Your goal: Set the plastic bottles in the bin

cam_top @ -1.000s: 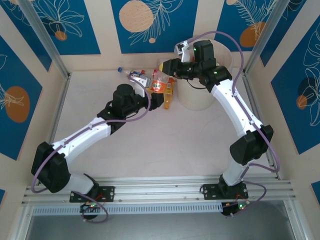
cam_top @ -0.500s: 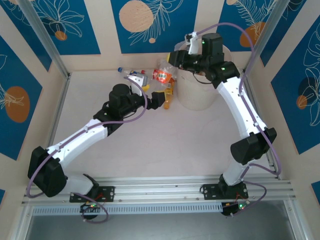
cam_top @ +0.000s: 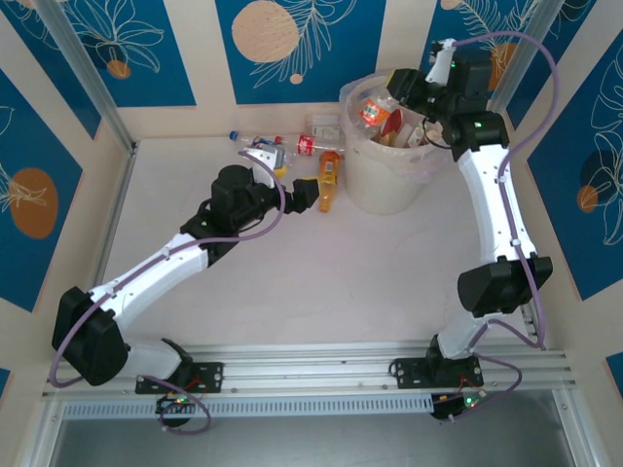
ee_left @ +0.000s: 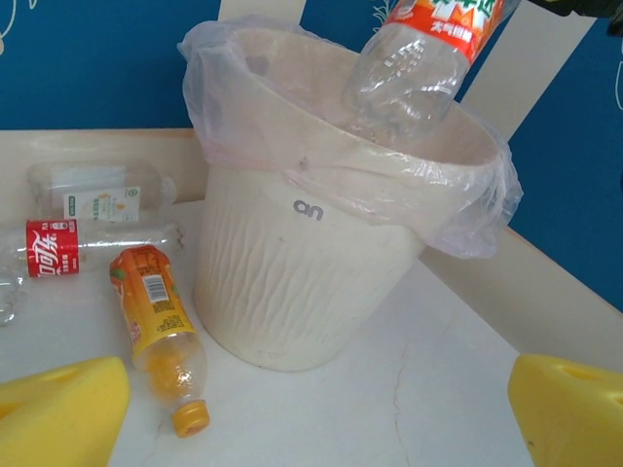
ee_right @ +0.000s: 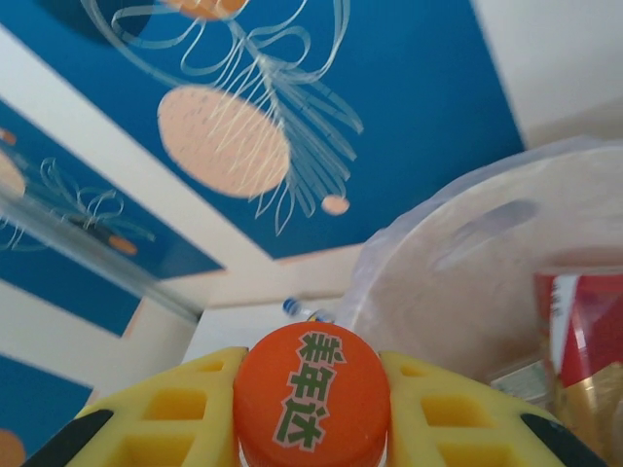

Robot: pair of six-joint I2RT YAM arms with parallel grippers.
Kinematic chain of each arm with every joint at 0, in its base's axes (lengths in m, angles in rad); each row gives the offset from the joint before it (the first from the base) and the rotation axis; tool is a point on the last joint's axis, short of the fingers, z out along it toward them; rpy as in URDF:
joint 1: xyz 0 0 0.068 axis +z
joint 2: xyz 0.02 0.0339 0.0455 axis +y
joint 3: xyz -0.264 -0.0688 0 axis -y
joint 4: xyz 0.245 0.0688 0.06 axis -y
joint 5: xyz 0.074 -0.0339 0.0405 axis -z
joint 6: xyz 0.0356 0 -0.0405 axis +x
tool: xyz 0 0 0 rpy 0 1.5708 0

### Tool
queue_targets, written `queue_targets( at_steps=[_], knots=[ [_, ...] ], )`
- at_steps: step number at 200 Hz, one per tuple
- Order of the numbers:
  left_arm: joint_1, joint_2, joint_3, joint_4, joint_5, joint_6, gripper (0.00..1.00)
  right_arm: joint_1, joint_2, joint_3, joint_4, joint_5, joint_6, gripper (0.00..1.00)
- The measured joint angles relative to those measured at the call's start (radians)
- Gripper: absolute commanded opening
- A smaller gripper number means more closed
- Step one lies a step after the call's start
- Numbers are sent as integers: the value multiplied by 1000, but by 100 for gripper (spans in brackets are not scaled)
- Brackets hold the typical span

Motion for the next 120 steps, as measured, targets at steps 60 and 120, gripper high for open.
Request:
queue_targets(
  at_steps=[60,120],
  knots=[
    [0,-11,-15,-9,-36,0,100,-92,4,-69,113,64,55,19],
    [0,-12,-15,-35,-68,0,100,-69,200,85,64,71,16,19]
  ],
)
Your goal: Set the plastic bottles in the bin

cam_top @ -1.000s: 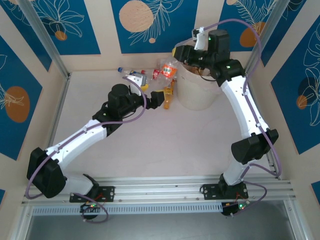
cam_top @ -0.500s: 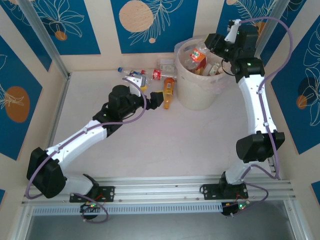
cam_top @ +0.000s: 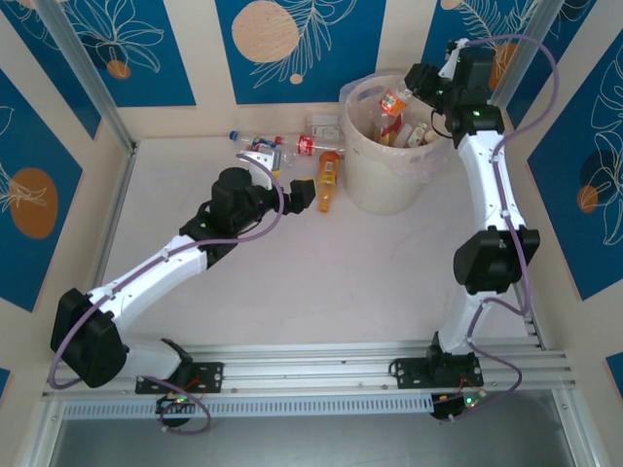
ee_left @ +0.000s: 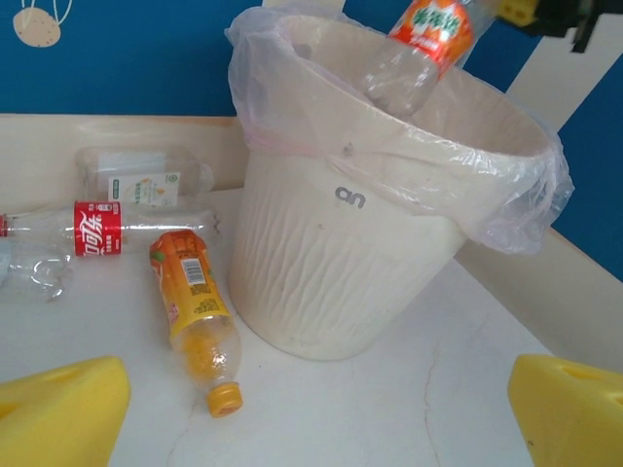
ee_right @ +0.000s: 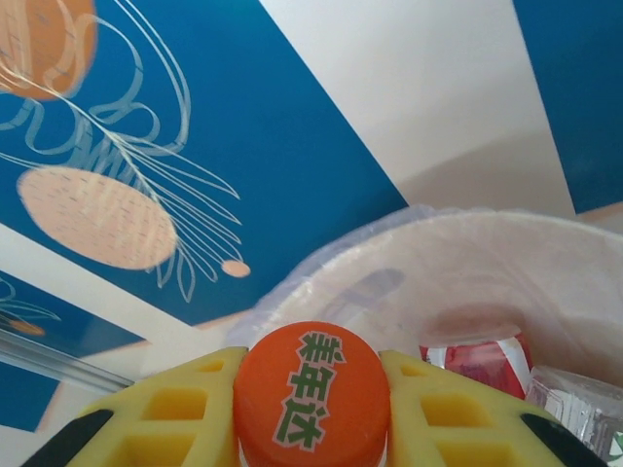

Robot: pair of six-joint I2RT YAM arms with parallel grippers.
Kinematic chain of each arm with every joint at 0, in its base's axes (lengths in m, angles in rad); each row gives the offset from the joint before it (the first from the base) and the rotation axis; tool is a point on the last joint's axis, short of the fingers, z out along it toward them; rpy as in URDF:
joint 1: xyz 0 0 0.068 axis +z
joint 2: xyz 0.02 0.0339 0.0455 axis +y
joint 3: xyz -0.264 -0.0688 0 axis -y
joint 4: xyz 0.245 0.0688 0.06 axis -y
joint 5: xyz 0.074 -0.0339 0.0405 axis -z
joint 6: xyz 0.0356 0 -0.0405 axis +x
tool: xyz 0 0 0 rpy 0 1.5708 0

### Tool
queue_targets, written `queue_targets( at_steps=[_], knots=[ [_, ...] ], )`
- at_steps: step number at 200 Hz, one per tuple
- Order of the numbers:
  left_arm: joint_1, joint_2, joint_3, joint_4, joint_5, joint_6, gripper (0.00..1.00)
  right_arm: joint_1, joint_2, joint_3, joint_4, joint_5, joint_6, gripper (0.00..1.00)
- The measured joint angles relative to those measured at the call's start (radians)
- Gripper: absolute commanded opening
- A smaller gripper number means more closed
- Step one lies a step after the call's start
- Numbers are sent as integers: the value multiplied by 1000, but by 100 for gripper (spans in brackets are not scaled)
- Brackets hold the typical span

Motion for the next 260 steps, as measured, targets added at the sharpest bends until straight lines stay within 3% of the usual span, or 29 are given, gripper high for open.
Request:
queue_targets(
  at_steps=[68,117,210,260],
  knots=[
    [0,0,0,-16,-18,0,100,91,203,169,-103,13,-71,19],
    [0,0,0,-36,-29,0,100,97,286,248,-166,60,-92,21],
    [0,2,16,-86,-61,-1,100,53,325,281,-279,94,-115,72],
    [0,41,75,-149,-135,-33,100,46,222,277,-298,97,-135,87]
  ],
)
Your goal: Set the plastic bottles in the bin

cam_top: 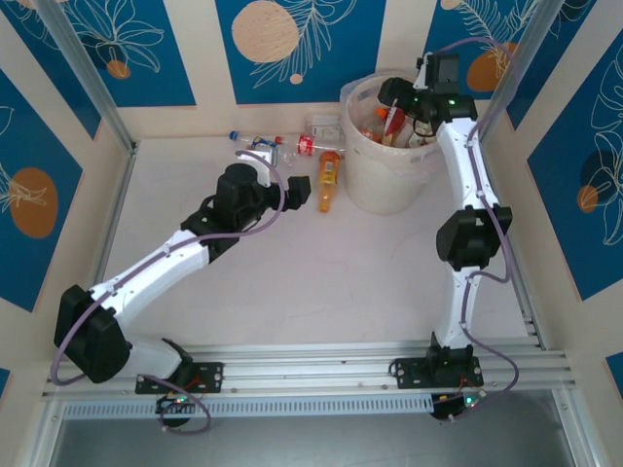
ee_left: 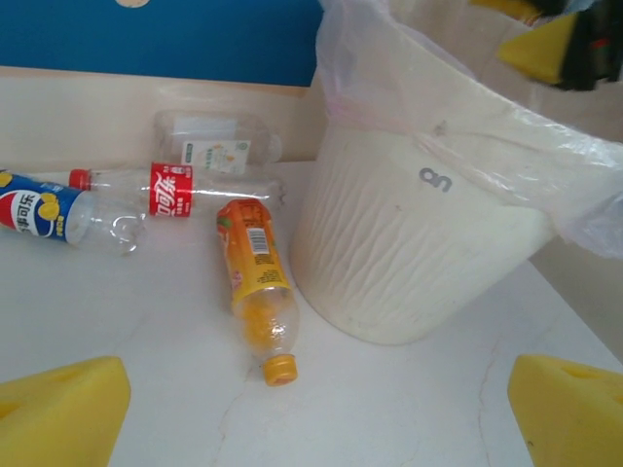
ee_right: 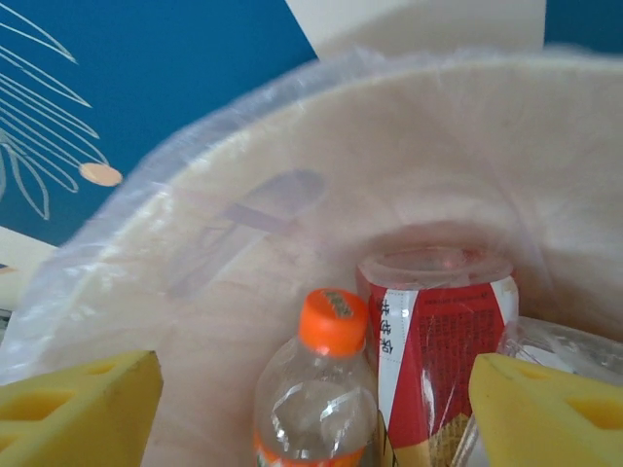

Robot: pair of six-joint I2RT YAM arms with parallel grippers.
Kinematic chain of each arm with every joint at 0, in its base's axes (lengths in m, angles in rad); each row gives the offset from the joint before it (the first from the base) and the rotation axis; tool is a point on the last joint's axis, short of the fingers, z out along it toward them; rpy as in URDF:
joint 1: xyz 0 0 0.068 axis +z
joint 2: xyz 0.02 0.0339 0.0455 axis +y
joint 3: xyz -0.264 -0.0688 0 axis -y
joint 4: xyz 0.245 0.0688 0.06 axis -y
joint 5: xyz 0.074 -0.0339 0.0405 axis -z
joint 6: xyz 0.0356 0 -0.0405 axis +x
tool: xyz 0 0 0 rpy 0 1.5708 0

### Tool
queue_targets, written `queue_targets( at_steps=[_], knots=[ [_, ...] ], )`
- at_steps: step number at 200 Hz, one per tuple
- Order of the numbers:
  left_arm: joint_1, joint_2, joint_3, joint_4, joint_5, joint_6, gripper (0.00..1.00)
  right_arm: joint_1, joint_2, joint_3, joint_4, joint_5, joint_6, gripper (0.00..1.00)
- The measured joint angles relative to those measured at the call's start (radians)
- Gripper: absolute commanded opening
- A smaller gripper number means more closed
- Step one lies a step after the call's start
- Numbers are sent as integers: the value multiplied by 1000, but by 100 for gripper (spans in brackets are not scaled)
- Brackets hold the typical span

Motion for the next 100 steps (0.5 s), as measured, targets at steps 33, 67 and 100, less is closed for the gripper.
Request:
queue_targets(
  at_steps=[33,67,100],
  knots=[
    [0,76,73,-51,-20,-1,100,10,-126,-61,1,23,-20,95],
    [0,195,146,-107,-21,-1,100,54,-283,-190,14,58,-53,99],
    [0,336,222,-168,-21,-10,98,104,-436,-365,43,106,-85,99]
  ],
)
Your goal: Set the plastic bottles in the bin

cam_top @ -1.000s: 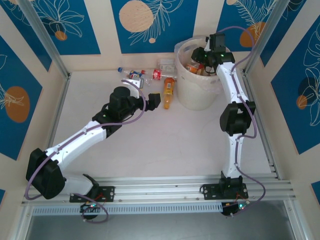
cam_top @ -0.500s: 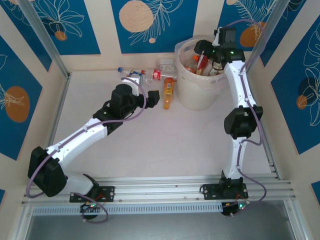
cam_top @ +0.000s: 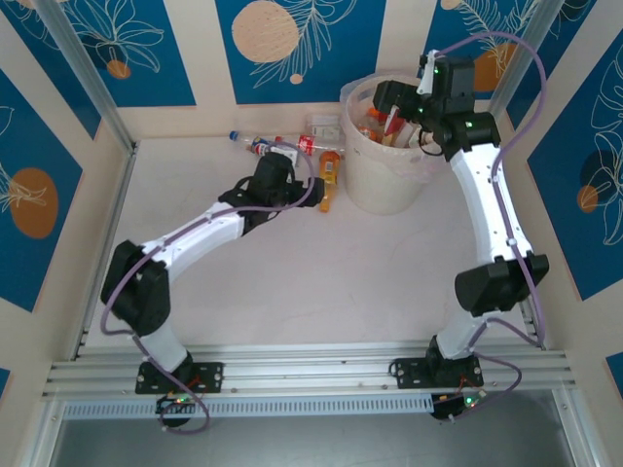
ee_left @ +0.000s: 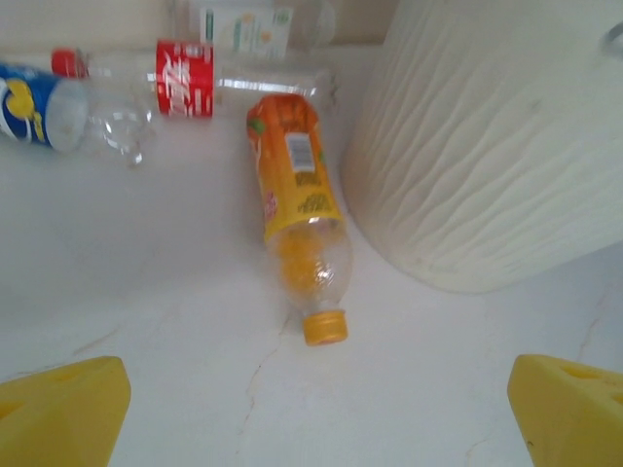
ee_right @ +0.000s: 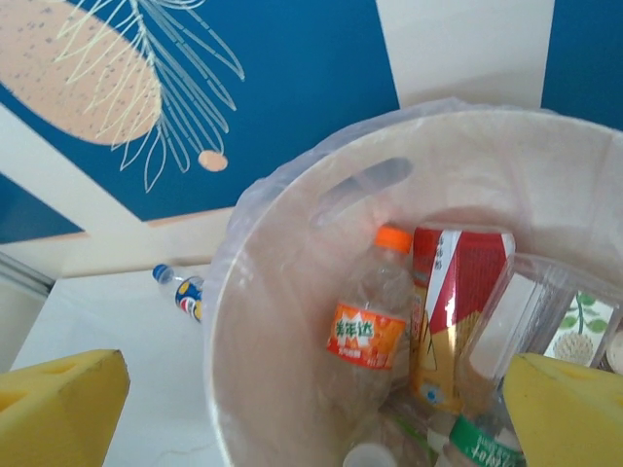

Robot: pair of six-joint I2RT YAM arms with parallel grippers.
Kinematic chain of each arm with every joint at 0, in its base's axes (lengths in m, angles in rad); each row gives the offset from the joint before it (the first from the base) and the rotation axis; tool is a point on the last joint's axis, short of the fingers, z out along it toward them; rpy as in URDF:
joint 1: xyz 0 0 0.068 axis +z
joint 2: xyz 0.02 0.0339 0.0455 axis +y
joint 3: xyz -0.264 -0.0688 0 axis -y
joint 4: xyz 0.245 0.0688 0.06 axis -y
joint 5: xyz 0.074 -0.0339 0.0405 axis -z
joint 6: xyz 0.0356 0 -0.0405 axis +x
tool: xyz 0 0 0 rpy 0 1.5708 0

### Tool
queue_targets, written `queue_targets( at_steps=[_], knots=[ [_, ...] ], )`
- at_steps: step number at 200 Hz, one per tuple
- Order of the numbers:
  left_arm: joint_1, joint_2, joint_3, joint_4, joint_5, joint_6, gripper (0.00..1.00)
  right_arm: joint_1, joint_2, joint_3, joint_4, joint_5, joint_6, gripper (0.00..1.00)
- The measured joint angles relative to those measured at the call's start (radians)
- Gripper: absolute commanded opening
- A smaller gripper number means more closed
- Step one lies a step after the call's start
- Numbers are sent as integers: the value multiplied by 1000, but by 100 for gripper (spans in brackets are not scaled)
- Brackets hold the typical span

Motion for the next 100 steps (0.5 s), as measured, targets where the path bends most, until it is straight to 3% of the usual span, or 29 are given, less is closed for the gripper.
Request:
queue_targets(
  at_steps=[45,100],
  knots=[
    [0,174,73,-50,36,-51,87,21,-196,-222,55,61,-8,99],
    [-5,358,177,-87,109,-91,78,37,-364,-376,121,96,-8,99]
  ],
)
